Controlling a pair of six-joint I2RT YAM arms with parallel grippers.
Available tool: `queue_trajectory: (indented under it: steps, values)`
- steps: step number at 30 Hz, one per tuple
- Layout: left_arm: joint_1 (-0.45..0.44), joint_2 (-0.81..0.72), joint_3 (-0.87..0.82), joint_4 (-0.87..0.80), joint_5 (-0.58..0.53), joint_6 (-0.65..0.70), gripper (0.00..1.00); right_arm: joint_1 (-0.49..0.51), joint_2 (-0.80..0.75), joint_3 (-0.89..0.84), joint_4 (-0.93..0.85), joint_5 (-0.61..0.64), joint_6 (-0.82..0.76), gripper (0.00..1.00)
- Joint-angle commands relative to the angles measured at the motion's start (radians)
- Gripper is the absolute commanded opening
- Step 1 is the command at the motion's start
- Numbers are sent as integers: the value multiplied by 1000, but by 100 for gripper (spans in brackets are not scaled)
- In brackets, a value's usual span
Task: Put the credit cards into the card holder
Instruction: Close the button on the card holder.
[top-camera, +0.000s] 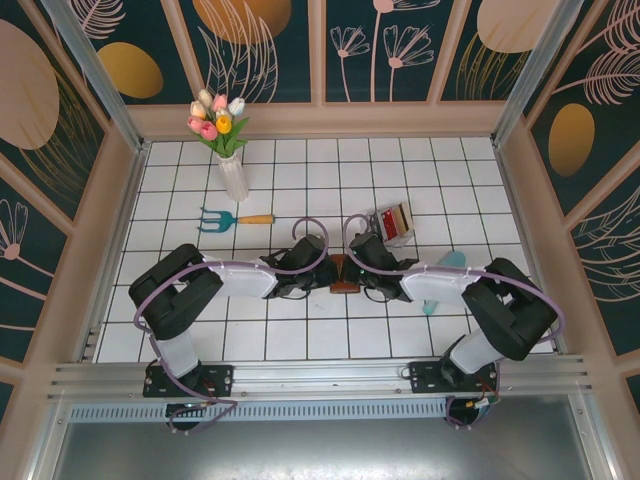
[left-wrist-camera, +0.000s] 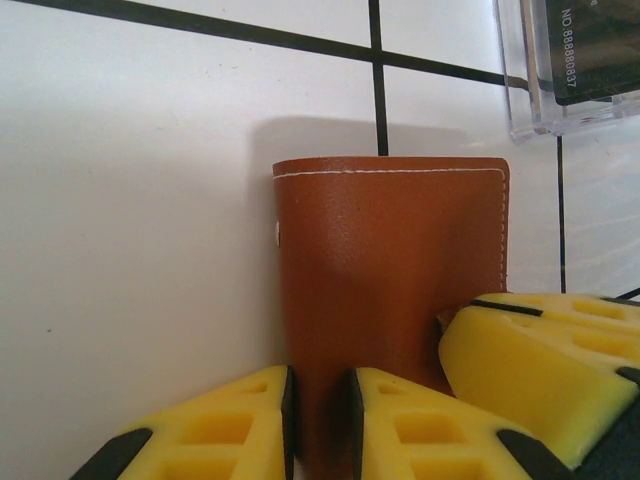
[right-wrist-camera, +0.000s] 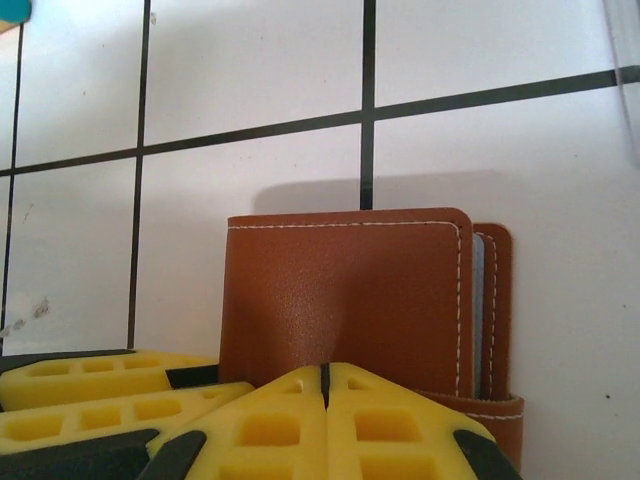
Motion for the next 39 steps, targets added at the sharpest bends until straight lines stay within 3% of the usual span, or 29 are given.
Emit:
queue_trajectory:
  steps: [1,10,19,27,35,39]
  values:
    - [-3,33,-10,-43,3,-8,22,51,83,-131,-356,8,73,0]
    - [-3,32,-10,-39,2,-9,22,111,105,-197,-378,18,197,0]
    - [-3,17,-25,-28,-18,-20,22,190,235,-141,-435,38,247,0]
    - [-3,18,-28,-18,-10,-20,22,144,131,-38,-365,12,160,1]
    - [-3,19,-28,-31,-18,-13,21,-4,73,158,-279,-133,40,28]
    - [-3,26,-28,-33,-13,-11,21,-58,36,211,-279,-179,14,33]
